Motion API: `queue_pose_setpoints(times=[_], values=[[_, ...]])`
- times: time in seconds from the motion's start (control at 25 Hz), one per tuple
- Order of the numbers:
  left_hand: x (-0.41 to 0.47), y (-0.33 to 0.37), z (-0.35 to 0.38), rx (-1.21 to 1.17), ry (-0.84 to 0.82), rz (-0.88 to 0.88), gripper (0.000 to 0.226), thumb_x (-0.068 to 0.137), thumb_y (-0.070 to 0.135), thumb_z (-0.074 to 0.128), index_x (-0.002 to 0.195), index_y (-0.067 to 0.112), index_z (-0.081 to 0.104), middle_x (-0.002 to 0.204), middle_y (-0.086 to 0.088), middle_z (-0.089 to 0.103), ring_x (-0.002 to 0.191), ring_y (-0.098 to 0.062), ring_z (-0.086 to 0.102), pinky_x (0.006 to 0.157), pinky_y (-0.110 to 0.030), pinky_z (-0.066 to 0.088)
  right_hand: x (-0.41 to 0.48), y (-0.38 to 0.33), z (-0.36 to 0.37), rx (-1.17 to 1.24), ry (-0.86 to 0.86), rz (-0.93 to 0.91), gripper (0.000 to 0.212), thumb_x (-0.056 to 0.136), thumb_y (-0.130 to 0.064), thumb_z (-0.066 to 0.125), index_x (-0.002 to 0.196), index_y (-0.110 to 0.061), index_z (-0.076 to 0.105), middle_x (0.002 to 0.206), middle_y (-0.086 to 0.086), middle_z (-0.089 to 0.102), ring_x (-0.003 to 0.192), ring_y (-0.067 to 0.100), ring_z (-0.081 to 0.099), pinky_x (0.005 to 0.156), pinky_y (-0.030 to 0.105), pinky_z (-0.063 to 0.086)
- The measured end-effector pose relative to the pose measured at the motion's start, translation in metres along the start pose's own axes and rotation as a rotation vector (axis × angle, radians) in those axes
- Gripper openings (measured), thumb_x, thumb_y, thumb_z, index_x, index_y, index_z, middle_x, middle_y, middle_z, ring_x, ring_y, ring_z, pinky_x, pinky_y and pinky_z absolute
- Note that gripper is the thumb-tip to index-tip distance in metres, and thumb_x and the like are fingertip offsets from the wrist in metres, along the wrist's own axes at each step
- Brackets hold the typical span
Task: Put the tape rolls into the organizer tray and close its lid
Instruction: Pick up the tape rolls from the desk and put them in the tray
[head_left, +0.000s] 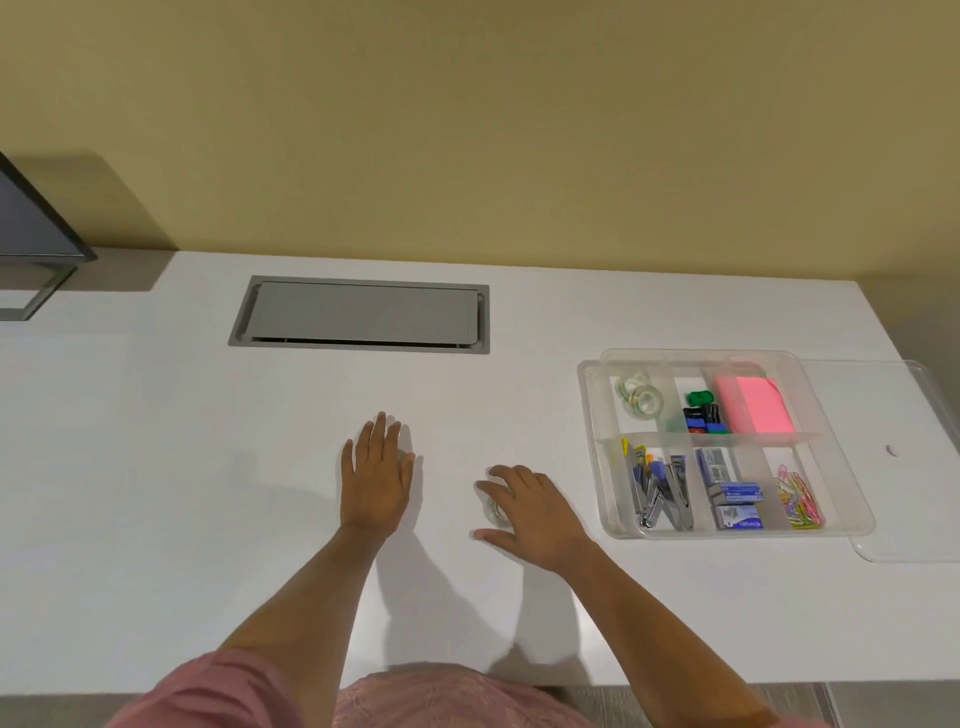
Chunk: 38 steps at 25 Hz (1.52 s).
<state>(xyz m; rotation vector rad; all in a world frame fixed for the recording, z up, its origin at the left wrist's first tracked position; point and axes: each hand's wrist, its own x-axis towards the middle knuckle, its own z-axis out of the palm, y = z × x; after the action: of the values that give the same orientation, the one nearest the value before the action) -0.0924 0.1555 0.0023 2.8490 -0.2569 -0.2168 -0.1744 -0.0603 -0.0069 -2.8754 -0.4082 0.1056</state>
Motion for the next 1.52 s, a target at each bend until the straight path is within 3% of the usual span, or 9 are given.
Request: queue_pose_setpoints(times=[0.24,0.36,0.72,0.84,1.0,1.24,1.52], values=[[-0.005,0.005,0.003,0.004,-0.011,0.027,0.065,0.092,0.042,0.010,0.138,0.010,0.043,0.150,-0.012,0.037,0.139,-0.031,0.035,0.112,-0.050,0.027,-0.007,0.006,0.001,0.071,0.024,-0.075,0.036,0.086,-0.037,0.061,0.118,-0.024,0.052,0.124,0.001,0.059,0.108,0.021,0.057,0.087,0.032,0.054],[-0.005,0.010,0.004,0.019,-0.013,0.054,0.066,0.094,0.045,0.007,0.136,0.011,0.045,0.149,-0.012,0.040,0.137,-0.031,0.037,0.111,-0.051,0.029,-0.002,0.007,-0.005,0.131,0.105,-0.043,0.036,0.082,-0.030,0.069,0.116,-0.022,0.057,0.117,0.003,0.063,0.104,0.022,0.059,0.083,0.030,0.056],[0.005,0.050,0.013,0.012,-0.016,0.145,0.054,0.093,0.037,0.020,0.132,0.012,0.049,0.143,-0.012,0.048,0.132,-0.032,0.045,0.108,-0.053,0.033,0.020,0.067,-0.083,0.315,0.463,0.431,0.038,0.086,-0.022,0.065,0.122,-0.015,0.055,0.125,0.013,0.054,0.116,0.027,0.048,0.091,0.029,0.042],[0.008,0.066,0.019,0.011,-0.040,0.168,0.054,0.093,0.037,0.020,0.130,0.012,0.051,0.143,-0.012,0.048,0.131,-0.031,0.046,0.107,-0.052,0.034,0.016,0.102,-0.098,0.330,0.528,0.583,0.042,0.086,-0.018,0.065,0.125,-0.009,0.052,0.126,0.016,0.052,0.115,0.029,0.048,0.095,0.035,0.044],[0.011,0.084,0.029,-0.004,-0.049,0.202,0.064,0.093,0.044,0.010,0.133,0.012,0.049,0.147,-0.011,0.043,0.136,-0.030,0.040,0.111,-0.050,0.028,0.009,0.139,-0.101,0.281,0.408,0.692,0.048,0.084,-0.012,0.067,0.128,-0.004,0.047,0.130,0.018,0.048,0.117,0.032,0.047,0.094,0.037,0.045],[0.017,0.094,0.040,-0.006,-0.065,0.197,0.083,0.092,0.053,-0.012,0.135,0.013,0.047,0.148,-0.010,0.042,0.136,-0.030,0.039,0.111,-0.049,0.029,0.021,0.162,-0.095,0.234,0.201,0.619,0.046,0.083,-0.012,0.067,0.125,-0.005,0.049,0.129,0.013,0.050,0.115,0.030,0.052,0.083,0.038,0.052],[0.021,0.095,0.041,-0.013,-0.084,0.169,0.068,0.098,0.047,0.002,0.129,0.012,0.052,0.139,-0.013,0.052,0.126,-0.032,0.052,0.102,-0.050,0.041,0.033,0.169,-0.092,0.221,0.169,0.608,0.048,0.082,-0.017,0.069,0.124,-0.006,0.049,0.129,0.014,0.049,0.118,0.029,0.048,0.082,0.041,0.054]])
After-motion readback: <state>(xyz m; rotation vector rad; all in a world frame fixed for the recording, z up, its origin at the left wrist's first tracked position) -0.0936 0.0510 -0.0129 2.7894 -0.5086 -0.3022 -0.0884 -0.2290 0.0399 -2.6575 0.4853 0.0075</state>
